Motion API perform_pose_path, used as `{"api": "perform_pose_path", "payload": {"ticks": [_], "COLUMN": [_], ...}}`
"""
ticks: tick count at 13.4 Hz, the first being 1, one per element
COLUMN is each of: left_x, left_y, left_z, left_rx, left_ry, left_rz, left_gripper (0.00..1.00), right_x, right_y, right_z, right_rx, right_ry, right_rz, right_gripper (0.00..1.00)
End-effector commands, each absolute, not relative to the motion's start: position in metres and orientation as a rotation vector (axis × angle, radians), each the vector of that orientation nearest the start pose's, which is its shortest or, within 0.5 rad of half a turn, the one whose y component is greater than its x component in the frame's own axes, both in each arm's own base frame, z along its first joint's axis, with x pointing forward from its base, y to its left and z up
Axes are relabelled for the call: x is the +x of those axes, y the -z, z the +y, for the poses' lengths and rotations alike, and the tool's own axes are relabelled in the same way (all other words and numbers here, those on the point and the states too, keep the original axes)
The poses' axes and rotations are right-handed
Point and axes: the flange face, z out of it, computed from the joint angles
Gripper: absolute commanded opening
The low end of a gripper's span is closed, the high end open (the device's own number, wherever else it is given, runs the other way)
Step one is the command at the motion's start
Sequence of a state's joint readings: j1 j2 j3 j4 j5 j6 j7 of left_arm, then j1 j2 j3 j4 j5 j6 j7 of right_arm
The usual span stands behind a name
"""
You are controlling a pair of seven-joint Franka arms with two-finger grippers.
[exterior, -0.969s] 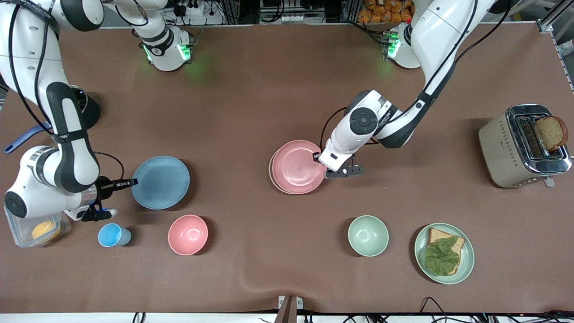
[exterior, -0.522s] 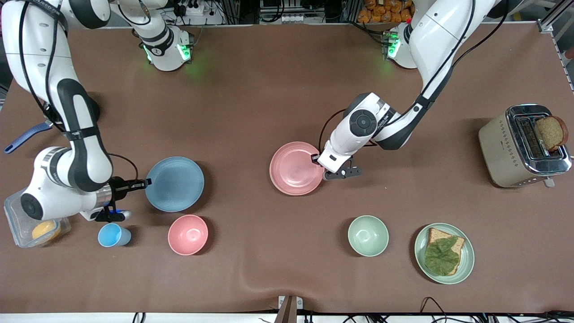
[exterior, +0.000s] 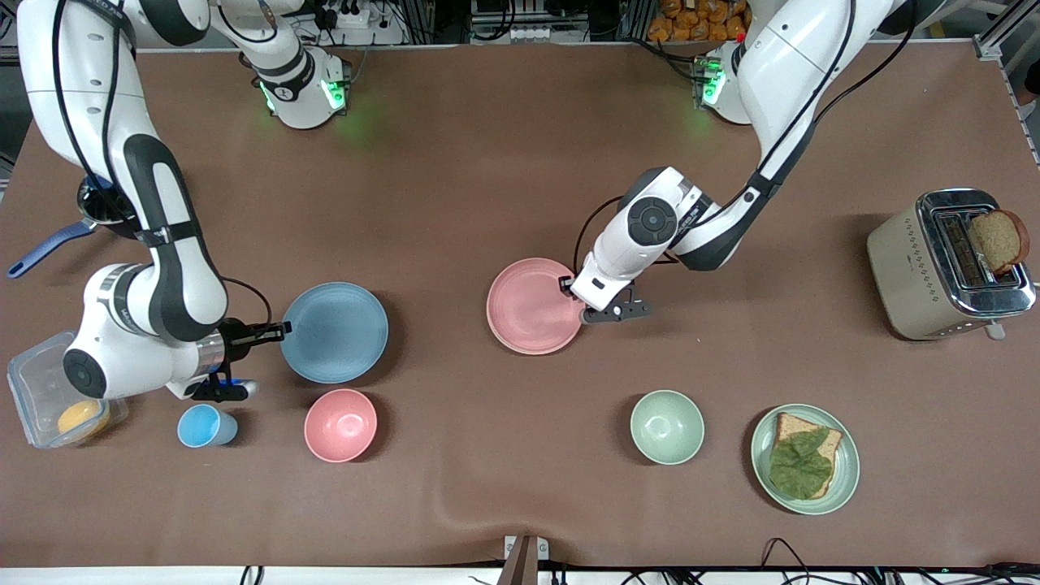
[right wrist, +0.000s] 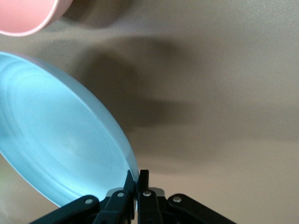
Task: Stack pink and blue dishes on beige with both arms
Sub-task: 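Release the pink plate with the left gripper while the right gripper drags the blue plate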
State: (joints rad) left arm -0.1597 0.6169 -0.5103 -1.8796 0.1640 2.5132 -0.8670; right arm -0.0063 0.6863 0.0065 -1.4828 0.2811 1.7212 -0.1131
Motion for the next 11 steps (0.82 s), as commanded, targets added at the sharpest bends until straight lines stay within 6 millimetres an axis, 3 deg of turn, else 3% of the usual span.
{"api": "perform_pose_path", "payload": {"ticks": [1, 3, 7, 11], "left_x": [0.537, 0.557, 0.577, 0.593], "left_y": [-0.268, -0.333, -0.448, -0.547], "left_z": [-0.378, -0.339, -0.258, -0.195], "left_rx": [-3.332, -3.266, -3.162, -3.088], "left_ry": [0.049, 0.133, 0.314, 0.202], "left_rz": [-0.313, -0.376, -0.471, -0.375], "left_gripper": [1.00, 1.00, 1.00, 1.00], "right_x": [0.660, 0.659, 0.653, 0.637], "right_y": [-0.255, -0.256, -0.259, -0.257], "right_z": [0.034, 0.051, 0.135, 0.200], "right_rx": [-2.716, -2.714, -2.669, -2.630], "right_ry": [-0.606, -0.624, -0.662, -0.731], "right_rz": [0.049, 0.098, 0.251, 0.386], "right_gripper": [0.00, 0.00, 0.00, 0.00]}}
